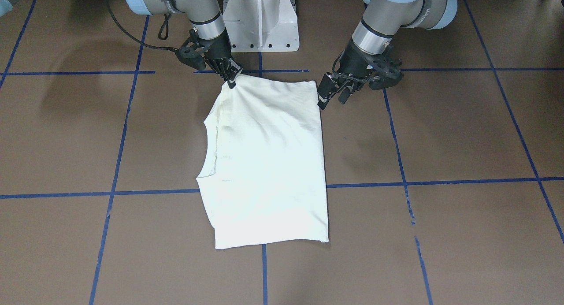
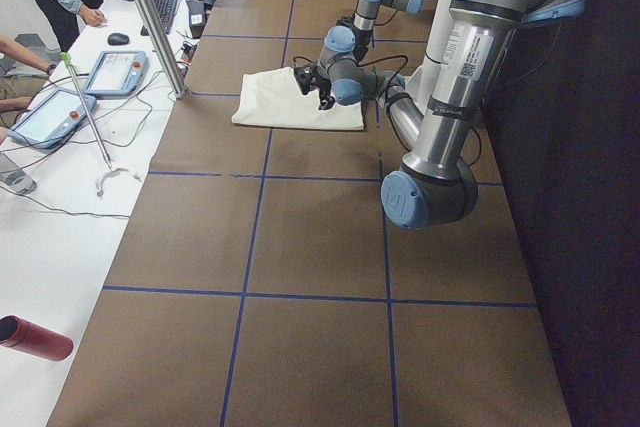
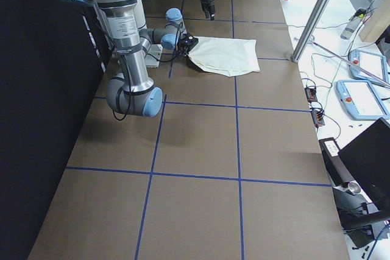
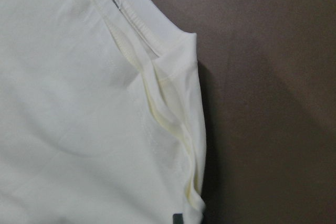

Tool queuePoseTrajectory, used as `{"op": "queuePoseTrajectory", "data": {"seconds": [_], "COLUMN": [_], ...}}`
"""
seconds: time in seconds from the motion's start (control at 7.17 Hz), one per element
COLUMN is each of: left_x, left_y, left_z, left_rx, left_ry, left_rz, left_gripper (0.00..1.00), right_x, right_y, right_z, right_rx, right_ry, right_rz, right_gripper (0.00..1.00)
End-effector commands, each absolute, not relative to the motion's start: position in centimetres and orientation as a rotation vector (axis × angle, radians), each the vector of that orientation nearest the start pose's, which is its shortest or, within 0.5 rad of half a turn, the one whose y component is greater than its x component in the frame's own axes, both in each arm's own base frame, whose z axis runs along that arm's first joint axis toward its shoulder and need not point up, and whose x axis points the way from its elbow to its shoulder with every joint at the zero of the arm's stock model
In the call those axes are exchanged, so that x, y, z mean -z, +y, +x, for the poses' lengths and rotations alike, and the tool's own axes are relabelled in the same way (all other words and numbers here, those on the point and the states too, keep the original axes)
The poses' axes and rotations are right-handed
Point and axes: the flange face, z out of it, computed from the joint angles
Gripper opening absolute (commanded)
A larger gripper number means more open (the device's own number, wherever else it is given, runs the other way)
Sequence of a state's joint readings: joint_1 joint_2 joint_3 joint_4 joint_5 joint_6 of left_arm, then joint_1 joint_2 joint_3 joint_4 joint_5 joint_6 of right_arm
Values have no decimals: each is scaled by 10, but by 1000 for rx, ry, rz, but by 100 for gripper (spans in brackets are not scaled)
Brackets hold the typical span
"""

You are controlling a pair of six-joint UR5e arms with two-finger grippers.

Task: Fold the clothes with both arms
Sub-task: 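Lower the left gripper to the shirt's other near corner and grasp it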

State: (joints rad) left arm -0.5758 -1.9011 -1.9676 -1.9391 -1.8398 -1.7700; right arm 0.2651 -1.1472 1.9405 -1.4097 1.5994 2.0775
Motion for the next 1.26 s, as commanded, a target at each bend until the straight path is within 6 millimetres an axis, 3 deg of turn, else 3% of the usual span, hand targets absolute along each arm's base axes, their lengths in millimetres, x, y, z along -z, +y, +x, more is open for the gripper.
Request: {"op": "queuePoseTrajectory", "data": {"seconds": [0.0, 0.28, 0.84, 1.12], "left_x": [-266, -272, -283, -292], "left_y": [-373, -356, -296, -290], "left_z": [433, 450, 499, 509], "left_rx": [555, 569, 572, 562], "left_ry": [1110, 1045, 995, 972], "left_rz": [-62, -107, -170, -174], "left_gripper": [80, 80, 80, 78], "right_x": [-245, -244, -248, -246], "right_y": [-281, -280, -281, -280], "right_z": [-533, -533, -527, -527], "right_rx": [-697, -696, -701, -700], "right_ry": [-968, -971, -967, -972], "right_rz": [-146, -147, -143, -142], "right_gripper": [0, 0, 0, 0]}}
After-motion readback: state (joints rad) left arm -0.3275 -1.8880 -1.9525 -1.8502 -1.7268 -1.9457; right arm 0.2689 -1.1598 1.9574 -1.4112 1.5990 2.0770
